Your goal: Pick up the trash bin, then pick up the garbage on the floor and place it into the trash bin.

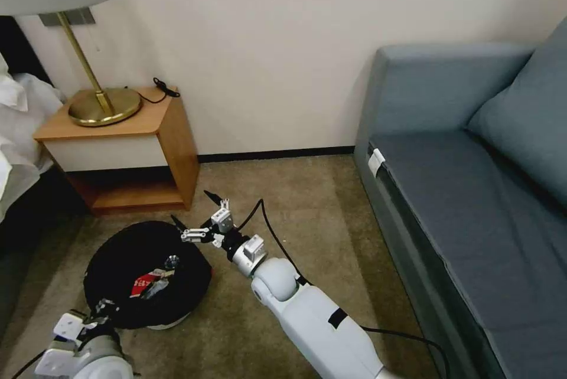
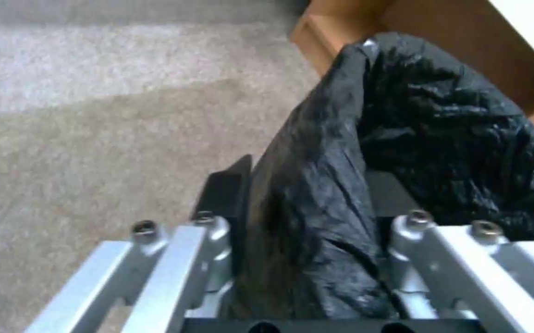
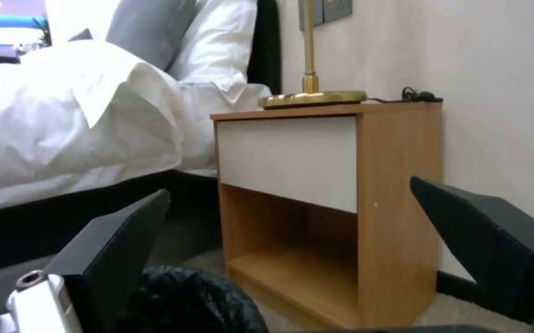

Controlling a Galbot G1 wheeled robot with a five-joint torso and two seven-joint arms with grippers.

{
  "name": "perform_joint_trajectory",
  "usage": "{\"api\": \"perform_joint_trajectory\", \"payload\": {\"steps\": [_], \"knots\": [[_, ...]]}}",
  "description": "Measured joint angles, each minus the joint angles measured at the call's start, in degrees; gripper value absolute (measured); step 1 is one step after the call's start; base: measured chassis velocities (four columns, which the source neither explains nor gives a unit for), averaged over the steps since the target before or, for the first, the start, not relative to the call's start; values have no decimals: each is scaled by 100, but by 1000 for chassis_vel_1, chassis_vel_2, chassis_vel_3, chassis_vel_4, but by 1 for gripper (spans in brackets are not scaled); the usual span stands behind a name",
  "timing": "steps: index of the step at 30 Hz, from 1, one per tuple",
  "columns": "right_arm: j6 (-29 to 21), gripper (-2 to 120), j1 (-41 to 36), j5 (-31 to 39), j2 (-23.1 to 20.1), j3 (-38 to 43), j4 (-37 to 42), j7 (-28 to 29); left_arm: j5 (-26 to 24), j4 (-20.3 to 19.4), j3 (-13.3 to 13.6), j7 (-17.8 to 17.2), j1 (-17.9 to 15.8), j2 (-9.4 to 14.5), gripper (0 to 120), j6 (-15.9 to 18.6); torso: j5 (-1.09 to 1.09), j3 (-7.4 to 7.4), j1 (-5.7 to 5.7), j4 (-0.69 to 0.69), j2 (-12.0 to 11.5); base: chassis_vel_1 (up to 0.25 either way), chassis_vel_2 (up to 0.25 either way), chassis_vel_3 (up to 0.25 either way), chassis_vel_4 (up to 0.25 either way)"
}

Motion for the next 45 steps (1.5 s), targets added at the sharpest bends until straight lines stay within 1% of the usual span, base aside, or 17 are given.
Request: {"api": "perform_joint_trajectory", "payload": {"steps": [2,3,4,7,8,12,13,15,17,18,22,25,26,28,32,38,45], "knots": [[33,100,-8,-26,0,23,-37,1,329,-8,2,17,39,40,46,104,0,0,0,0,0,0,0,0,0],[68,100,-13,-62,0,40,-58,18,687,-8,2,20,87,72,51,262,0,0,0,0,0,0,0,0,0],[68,100,-13,-62,0,40,-58,18,687,-8,2,20,87,72,51,262,0,0,0,0,0,0,0,0,0],[136,100,-47,-163,0,78,-86,49,1510,4,7,64,127,102,68,340,0,0,0,1,0,0,0,0,0],[136,100,-47,-163,0,78,-86,49,1510,4,7,64,127,102,68,340,0,0,0,1,0,0,0,0,0],[141,100,-77,-186,0,182,-55,99,2776,137,15,194,114,133,85,-291,0,0,0,1,0,0,0,0,0],[141,100,-77,-186,0,182,-55,99,2776,137,15,194,114,133,85,-291,0,0,0,1,0,0,0,0,0],[135,100,-93,-186,0,270,12,172,3464,197,5,314,110,179,94,-697,0,0,0,1,0,0,0,0,0],[115,100,-114,-186,0,361,68,257,3871,193,1,477,121,247,99,-973,0,0,0,1,0,0,0,0,0],[115,100,-114,-186,0,361,68,257,3871,193,1,477,121,247,99,-973,0,0,0,1,0,0,0,0,0],[-6,100,-278,-467,0,643,226,622,4359,138,65,875,96,371,100,-1415,0,0,0,1,0,0,0,0,0],[-61,100,-450,-529,-2,878,364,753,4596,107,162,1070,-57,437,100,-1484,0,0,0,1,0,0,0,0,0],[-85,100,-621,-534,-58,1099,498,815,4870,107,260,1119,-324,491,100,-1392,0,0,0,1,0,0,0,0,0],[-86,100,-654,-534,-75,1146,527,821,4911,107,282,1121,-392,500,100,-1352,0,0,0,1,0,0,0,0,0],[-58,100,-951,-497,-254,1534,831,843,5053,73,563,1213,-915,475,100,-1012,1,0,0,-1,0,0,0,0,0],[-41,100,-1342,-540,-398,1934,1168,874,5213,289,879,1318,-977,400,100,-1068,0,0,0,0,0,0,0,0,0],[-50,100,-1606,-546,-435,2164,1450,874,5303,423,1011,1350,-1035,417,100,-1154,1,0,0,0,0,0,0,0,0]]}}
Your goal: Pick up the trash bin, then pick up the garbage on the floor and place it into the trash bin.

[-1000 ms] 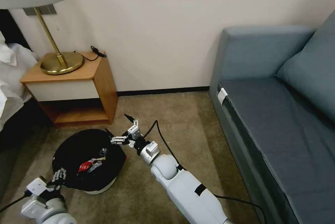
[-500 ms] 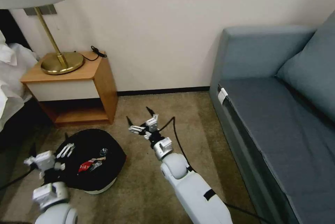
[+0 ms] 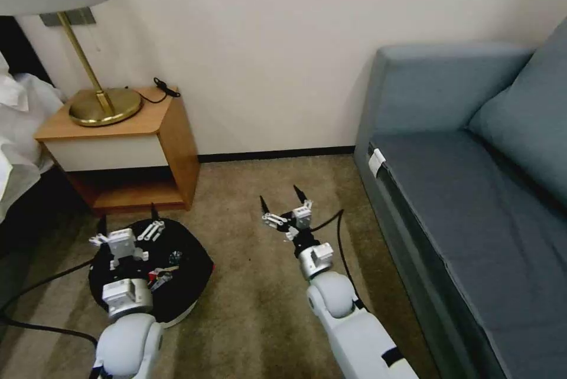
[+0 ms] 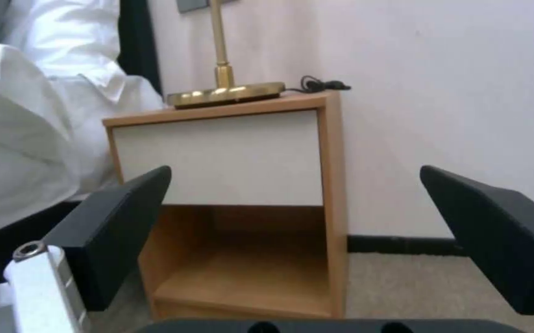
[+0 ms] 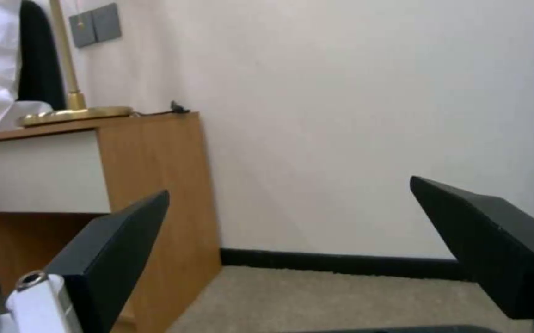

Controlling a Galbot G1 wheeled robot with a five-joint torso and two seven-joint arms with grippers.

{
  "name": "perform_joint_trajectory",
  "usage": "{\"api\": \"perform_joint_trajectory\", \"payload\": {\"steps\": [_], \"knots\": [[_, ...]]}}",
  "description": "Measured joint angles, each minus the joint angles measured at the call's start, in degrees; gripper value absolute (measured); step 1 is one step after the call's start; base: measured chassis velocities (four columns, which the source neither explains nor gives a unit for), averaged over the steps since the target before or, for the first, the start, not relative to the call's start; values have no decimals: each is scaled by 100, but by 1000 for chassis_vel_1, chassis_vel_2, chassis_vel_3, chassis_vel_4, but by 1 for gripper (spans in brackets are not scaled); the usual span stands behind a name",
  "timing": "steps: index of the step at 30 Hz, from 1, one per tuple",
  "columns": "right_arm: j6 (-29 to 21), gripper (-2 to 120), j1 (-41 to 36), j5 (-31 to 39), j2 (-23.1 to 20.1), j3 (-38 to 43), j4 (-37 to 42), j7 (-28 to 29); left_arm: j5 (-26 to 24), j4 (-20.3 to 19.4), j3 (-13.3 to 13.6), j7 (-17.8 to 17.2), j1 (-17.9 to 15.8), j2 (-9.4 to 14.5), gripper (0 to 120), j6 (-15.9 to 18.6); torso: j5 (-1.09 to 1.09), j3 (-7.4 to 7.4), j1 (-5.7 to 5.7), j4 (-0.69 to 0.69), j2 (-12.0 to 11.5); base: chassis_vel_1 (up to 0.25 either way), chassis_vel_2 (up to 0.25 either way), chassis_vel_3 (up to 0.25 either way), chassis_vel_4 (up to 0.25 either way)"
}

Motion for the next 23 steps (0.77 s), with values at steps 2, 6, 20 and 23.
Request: {"api": "perform_joint_trajectory", "payload": {"steps": [2,6,20,23], "knots": [[-1,100,-10,-1,2,10,16,0,2,3,2,0,-2,4,100,-5,0,0,0,0,0,0,0,0,0],[-4,100,-13,-1,6,11,20,-1,2,7,3,1,-1,7,100,-9,0,0,0,1,0,0,0,0,0],[-8,100,-1,-1,12,-5,13,-4,-10,7,-4,0,6,8,100,-11,-1,0,0,1,0,0,0,0,0],[-8,100,1,0,13,-7,9,-5,-13,7,-6,-1,8,7,100,-11,-1,0,0,1,0,0,0,0,0]]}}
